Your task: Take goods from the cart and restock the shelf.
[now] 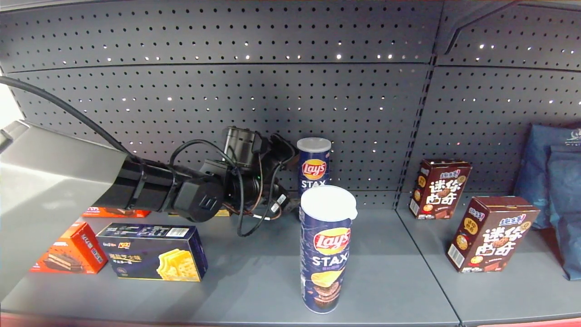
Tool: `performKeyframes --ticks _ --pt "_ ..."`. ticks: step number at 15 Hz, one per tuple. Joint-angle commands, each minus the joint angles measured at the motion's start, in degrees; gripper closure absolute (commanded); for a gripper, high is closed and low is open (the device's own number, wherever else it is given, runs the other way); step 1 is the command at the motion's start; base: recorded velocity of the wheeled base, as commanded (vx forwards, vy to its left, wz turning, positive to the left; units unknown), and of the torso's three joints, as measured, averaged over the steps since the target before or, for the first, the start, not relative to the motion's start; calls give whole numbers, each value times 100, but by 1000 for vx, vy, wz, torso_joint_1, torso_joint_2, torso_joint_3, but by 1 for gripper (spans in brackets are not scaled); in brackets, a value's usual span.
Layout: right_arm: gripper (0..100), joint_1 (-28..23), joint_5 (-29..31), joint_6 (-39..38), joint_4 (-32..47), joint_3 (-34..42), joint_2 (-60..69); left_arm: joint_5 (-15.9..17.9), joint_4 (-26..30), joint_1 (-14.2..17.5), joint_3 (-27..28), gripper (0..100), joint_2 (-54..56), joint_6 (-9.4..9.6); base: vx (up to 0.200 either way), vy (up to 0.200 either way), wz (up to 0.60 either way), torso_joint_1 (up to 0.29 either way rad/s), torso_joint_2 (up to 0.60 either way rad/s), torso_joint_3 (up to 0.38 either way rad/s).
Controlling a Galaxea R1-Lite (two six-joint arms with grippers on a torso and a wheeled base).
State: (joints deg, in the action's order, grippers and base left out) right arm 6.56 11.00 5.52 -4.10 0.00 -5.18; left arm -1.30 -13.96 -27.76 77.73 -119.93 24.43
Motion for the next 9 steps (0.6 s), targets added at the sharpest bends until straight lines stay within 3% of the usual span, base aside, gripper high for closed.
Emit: performKeyframes --ticks 1,5,9 --pt "0 3 -1 1 -3 0 -9 -10 -2 -19 -3 0 -13 -52 0 0 0 0 0 0" --pt "0 3 -10 1 -3 0 -9 -19 -2 -45 -3 0 304 -114 0 0 0 0 0 0" --pt "0 3 -36 45 -3 0 -9 -19 -2 297 -100 0 1156 -123 0 0 0 0 0 0"
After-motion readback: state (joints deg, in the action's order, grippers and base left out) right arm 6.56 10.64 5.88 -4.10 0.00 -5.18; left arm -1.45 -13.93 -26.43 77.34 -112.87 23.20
